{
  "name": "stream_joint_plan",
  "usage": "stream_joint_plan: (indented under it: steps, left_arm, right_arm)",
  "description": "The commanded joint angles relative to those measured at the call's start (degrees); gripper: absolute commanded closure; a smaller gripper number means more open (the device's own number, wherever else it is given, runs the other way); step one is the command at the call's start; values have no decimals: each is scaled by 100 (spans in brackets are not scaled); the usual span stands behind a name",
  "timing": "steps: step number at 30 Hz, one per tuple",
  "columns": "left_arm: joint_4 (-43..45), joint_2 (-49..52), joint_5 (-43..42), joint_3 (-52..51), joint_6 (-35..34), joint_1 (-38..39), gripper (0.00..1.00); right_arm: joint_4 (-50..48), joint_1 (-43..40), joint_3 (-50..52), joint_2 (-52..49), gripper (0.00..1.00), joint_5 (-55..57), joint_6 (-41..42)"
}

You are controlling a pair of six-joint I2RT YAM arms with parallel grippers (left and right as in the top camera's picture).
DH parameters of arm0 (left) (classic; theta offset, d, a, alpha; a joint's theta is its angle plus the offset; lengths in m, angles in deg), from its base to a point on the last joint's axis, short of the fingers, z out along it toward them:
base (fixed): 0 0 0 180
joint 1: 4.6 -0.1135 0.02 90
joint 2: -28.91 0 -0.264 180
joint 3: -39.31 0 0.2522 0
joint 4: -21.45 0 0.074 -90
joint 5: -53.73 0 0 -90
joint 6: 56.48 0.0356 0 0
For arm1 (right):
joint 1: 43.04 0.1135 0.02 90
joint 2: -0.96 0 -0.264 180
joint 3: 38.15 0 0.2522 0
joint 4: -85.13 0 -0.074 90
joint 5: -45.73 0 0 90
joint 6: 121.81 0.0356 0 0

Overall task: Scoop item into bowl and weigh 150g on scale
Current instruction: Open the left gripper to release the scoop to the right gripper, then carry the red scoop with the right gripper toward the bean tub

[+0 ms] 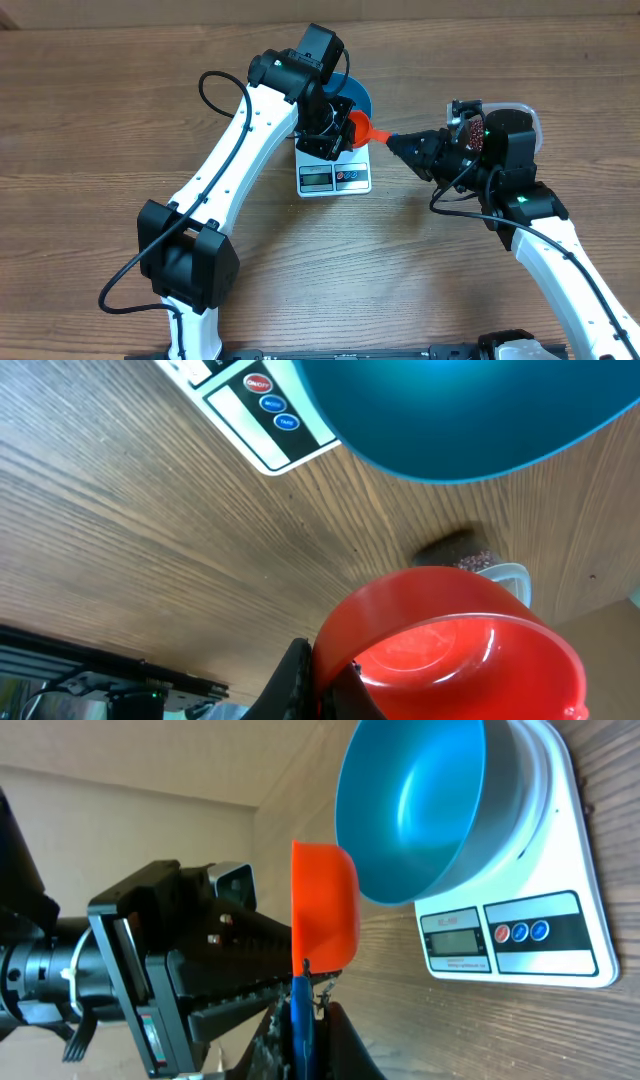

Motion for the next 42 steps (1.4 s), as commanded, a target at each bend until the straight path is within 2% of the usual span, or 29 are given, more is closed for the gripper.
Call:
stream_joint_plan:
  steps: [1, 3, 4, 5, 6, 7, 8, 12, 23, 33, 37, 41, 42]
  left_arm:
    - [-44, 61, -35, 107, -92, 39, 86]
    - [-46, 61, -33, 107, -68, 39, 75]
    - [-48, 61, -28, 107, -68, 39, 62]
    - [-46, 61, -22, 107, -55, 39, 44]
    - [-46, 61, -22, 107, -48, 39, 20]
    - [-46, 61, -22, 107, -48, 39, 6]
    - [-44, 61, -22, 107, -48, 39, 0]
    - [-39, 61, -35, 107, 66, 13, 1]
    - [-461, 59, 105, 109, 1049, -15, 0]
    - [-557, -205, 682, 131, 2050, 7, 0]
    - [-522, -356, 1097, 131, 2944, 35, 0]
    - [-511, -417, 1687, 131, 4404, 131, 1]
    - [-514, -417, 2020, 131, 4972, 205, 0]
  right_arm:
    - [-24, 22, -140, 9, 96, 116, -9]
    - [-24, 22, -140, 9, 96, 116, -9]
    - [-24, 22, -140, 9, 96, 116, -9]
    - [-24, 22, -140, 9, 96, 116, -9]
    - [-24, 22, -140, 9, 96, 116, -9]
    - [-24, 22, -140, 9, 96, 116, -11]
    - [-22, 22, -140, 9, 96, 116, -13]
    - [39, 22, -140, 9, 96, 118, -70]
    - [841, -125, -142, 136, 96, 350, -1178]
    - [2033, -614, -146, 1147, 96, 1252, -1790]
    - [2409, -774, -146, 1572, 96, 1587, -2347]
    - [2719, -778, -146, 1893, 96, 2343, -2629]
    - [2798, -778, -146, 1985, 96, 2601, -2632]
